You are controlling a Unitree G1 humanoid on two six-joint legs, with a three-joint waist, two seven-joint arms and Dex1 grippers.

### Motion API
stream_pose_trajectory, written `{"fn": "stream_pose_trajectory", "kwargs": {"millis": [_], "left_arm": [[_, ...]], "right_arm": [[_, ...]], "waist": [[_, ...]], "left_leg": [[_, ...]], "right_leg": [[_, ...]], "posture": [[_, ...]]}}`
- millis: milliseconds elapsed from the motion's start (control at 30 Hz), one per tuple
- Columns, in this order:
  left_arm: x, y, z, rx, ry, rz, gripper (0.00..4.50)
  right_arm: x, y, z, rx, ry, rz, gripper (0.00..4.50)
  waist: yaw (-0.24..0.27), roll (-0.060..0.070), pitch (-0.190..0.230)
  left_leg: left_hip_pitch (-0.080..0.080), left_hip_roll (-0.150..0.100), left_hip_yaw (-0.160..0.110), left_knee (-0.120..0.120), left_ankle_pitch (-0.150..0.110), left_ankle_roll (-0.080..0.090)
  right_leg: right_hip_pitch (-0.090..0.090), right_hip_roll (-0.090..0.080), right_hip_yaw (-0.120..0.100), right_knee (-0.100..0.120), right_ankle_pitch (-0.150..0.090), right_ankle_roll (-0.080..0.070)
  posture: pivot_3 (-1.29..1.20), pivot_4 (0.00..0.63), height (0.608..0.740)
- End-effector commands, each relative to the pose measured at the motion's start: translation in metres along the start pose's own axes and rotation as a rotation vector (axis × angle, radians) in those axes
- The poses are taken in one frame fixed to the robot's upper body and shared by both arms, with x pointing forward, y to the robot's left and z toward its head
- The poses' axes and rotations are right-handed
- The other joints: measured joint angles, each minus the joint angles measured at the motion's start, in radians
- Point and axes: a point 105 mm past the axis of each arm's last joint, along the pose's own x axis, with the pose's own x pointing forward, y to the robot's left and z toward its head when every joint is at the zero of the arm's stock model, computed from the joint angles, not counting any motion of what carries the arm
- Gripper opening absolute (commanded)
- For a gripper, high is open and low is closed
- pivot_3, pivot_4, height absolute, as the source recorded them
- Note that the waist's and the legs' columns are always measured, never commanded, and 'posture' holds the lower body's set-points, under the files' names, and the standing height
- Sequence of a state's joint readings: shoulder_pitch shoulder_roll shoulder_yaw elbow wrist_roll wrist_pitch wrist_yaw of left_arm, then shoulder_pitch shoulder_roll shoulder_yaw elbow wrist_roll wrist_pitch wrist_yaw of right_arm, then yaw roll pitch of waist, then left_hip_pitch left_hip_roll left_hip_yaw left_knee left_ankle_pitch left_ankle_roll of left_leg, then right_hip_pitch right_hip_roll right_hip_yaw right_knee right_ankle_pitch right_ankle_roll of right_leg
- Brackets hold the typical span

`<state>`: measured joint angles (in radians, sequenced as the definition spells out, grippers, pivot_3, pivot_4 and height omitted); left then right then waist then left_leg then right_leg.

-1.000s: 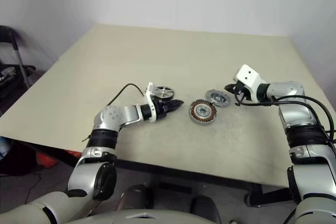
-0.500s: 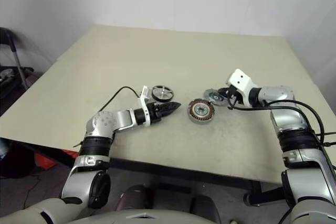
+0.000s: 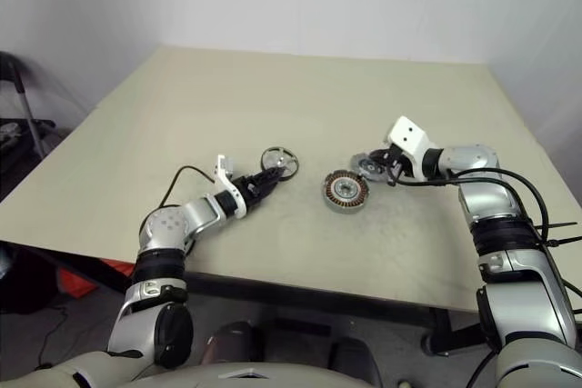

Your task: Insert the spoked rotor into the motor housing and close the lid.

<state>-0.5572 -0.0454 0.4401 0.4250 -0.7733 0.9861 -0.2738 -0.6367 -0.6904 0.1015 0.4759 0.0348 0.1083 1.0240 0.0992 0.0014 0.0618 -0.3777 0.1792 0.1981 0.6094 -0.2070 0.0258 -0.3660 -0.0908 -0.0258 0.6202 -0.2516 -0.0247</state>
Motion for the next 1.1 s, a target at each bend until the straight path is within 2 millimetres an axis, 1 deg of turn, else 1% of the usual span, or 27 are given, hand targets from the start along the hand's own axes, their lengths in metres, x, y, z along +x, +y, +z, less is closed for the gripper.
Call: {"fn": "stream_pose_trajectory", "kwargs": {"millis": [33, 133, 267, 367, 500, 667, 733, 800, 1000, 1033, 1100], "left_arm": [[0.008, 0.001, 0.014, 0.003, -0.065, 0.037, 3.23], [0.008, 0.002, 0.021, 0.002, -0.095, 0.044, 3.23], [0.007, 0.010, 0.025, -0.013, -0.114, 0.077, 3.23], [0.007, 0.010, 0.025, -0.027, -0.118, 0.074, 2.61], [0.008, 0.005, 0.021, -0.030, -0.093, 0.045, 1.26], [0.007, 0.002, 0.018, -0.024, -0.071, 0.024, 1.26], [0.007, 0.000, 0.017, -0.034, -0.071, 0.000, 0.90], [0.006, -0.003, 0.016, -0.044, -0.069, -0.022, 0.40], [0.005, -0.002, 0.016, -0.044, -0.054, -0.012, 0.40], [0.006, -0.005, 0.013, -0.054, -0.038, -0.034, 0.40], [0.006, -0.025, 0.005, -0.064, 0.021, -0.137, 0.40]], "right_arm": [[0.001, -0.007, 0.016, -0.044, -0.039, -0.020, 0.00], [0.002, -0.007, 0.015, -0.044, -0.041, -0.022, 0.00], [0.002, -0.007, 0.015, -0.041, -0.045, -0.029, 0.00], [0.002, -0.008, 0.015, -0.039, -0.046, -0.033, 0.00], [0.002, -0.008, 0.014, -0.038, -0.045, -0.039, 0.00], [0.003, -0.009, 0.014, -0.038, -0.043, -0.043, 0.00], [0.003, -0.010, 0.013, -0.040, -0.042, -0.048, 0.00], [0.003, -0.011, 0.013, -0.041, -0.039, -0.055, 0.00], [0.000, -0.018, 0.011, -0.042, -0.023, -0.077, 0.00], [-0.003, -0.021, 0.008, -0.039, -0.008, -0.089, 0.00], [-0.009, -0.027, 0.000, -0.043, 0.033, -0.117, 0.00]], "waist": [[-0.001, 0.000, 0.000], [-0.003, 0.000, 0.000], [-0.003, 0.000, 0.000], [-0.003, 0.000, 0.000], [-0.003, 0.000, 0.000], [-0.004, 0.000, 0.000], [-0.004, 0.000, 0.000], [-0.003, 0.000, 0.000], [-0.004, 0.000, 0.000], [-0.004, 0.000, 0.000], [-0.003, 0.000, 0.000]], "left_leg": [[0.001, 0.000, 0.000, 0.000, 0.001, 0.000], [0.001, 0.000, 0.000, 0.000, 0.001, -0.001], [0.000, 0.000, 0.000, -0.001, 0.001, 0.000], [0.000, 0.001, 0.000, -0.003, 0.003, 0.002], [-0.002, 0.001, 0.000, -0.003, 0.003, 0.002], [-0.002, 0.001, 0.001, -0.003, 0.002, 0.000], [-0.002, 0.001, 0.001, -0.003, 0.002, 0.001], [-0.002, 0.001, 0.001, -0.003, 0.002, 0.002], [-0.003, 0.001, 0.001, -0.003, 0.002, 0.002], [-0.003, 0.001, 0.001, -0.004, 0.002, 0.003], [-0.003, 0.001, 0.001, -0.004, 0.002, 0.003]], "right_leg": [[0.001, 0.000, 0.000, 0.000, 0.000, 0.000], [0.001, 0.000, 0.000, 0.000, 0.001, 0.001], [-0.001, 0.000, 0.000, 0.000, 0.001, 0.001], [-0.002, 0.000, 0.000, 0.000, 0.001, 0.001], [-0.004, 0.000, 0.000, 0.000, 0.001, 0.001], [-0.004, 0.000, 0.000, 0.000, 0.001, 0.001], [-0.004, 0.000, 0.000, -0.001, 0.001, 0.001], [-0.004, 0.000, 0.000, -0.001, 0.001, 0.001], [-0.004, 0.000, 0.000, -0.002, 0.001, 0.001], [-0.004, 0.000, 0.000, -0.002, 0.001, 0.001], [-0.005, 0.000, 0.000, -0.002, 0.001, 0.001]], "posture": [[0.00, 0.000, 0.740], [0.00, 0.000, 0.740], [0.00, 0.000, 0.740], [0.00, 0.000, 0.740], [0.00, 0.000, 0.740], [0.00, 0.000, 0.740], [0.00, 0.000, 0.740], [0.00, 0.000, 0.740], [0.00, 0.000, 0.740], [0.00, 0.000, 0.740], [0.00, 0.000, 0.740]]}}
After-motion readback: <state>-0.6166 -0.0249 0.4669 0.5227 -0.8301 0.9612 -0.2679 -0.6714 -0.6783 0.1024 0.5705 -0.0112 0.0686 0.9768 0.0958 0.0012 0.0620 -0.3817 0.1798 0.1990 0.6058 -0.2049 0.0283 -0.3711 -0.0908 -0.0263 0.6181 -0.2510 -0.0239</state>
